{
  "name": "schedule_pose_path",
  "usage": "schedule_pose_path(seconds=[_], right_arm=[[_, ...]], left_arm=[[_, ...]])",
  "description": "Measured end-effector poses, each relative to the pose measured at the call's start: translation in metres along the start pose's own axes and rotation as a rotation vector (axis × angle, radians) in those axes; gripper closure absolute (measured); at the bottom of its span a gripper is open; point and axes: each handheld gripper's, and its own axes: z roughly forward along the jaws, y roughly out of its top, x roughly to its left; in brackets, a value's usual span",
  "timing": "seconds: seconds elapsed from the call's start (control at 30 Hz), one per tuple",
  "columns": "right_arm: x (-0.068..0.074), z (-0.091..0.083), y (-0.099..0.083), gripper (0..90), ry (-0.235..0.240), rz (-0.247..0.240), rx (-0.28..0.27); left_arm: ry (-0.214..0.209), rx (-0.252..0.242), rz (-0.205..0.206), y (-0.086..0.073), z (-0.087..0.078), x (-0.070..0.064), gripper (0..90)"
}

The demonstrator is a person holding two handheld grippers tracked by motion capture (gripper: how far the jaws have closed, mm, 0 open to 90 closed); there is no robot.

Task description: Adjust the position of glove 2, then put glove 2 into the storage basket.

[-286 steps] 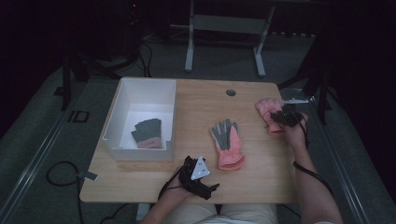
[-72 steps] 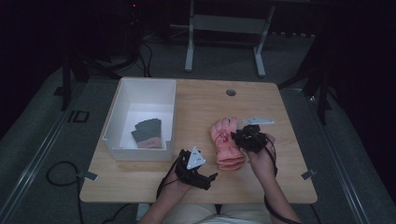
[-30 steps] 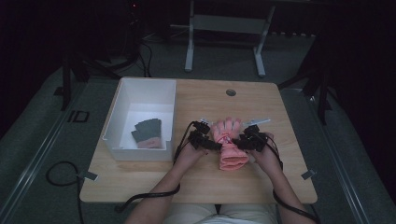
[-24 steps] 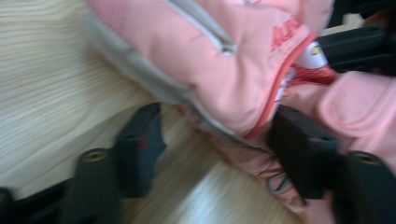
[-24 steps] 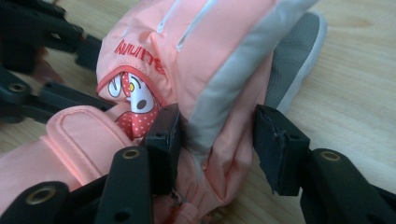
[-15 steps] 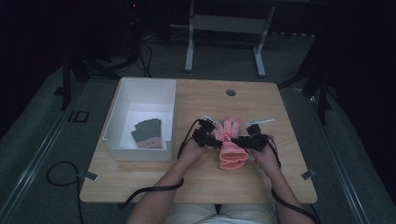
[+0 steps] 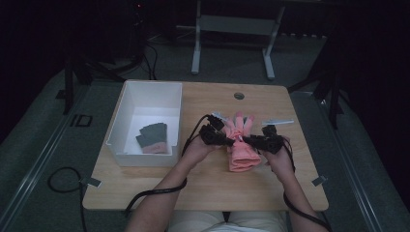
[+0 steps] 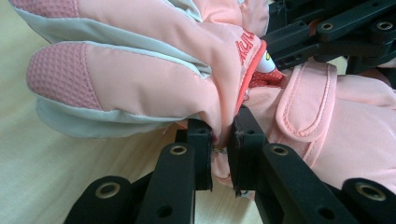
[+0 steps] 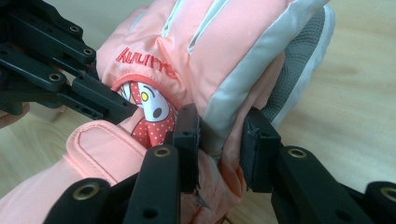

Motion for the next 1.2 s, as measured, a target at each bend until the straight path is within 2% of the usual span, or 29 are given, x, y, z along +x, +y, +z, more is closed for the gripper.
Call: schedule_pose_path(seconds=[0.2, 0.4, 0.63, 0.9, 1.2], right_arm=[[0.012, -0.019, 0.017, 70.6, -0.018, -0.028, -0.040], [0.025, -0.029, 0.032, 70.8, -0.029, -0.048, -0.062], [0.044, -0.037, 0.055, 70.8, -0.025, -0.063, -0.093], [0.070, -0.034, 0.081, 70.8, -0.003, -0.096, -0.122], [0.108, -0.018, 0.113, 70.8, 0.018, -0.122, -0.136]], left_arm=[[0.020, -0.011, 0.035, 0.016, -0.020, -0.011, 80.5], [0.048, -0.009, 0.063, 0.029, -0.043, -0.018, 80.5], [0.074, -0.014, 0.066, 0.039, -0.072, -0.021, 80.8], [0.114, -0.036, 0.064, 0.041, -0.115, -0.017, 81.0], [0.182, -0.035, 0.055, 0.036, -0.167, -0.006, 81.0]])
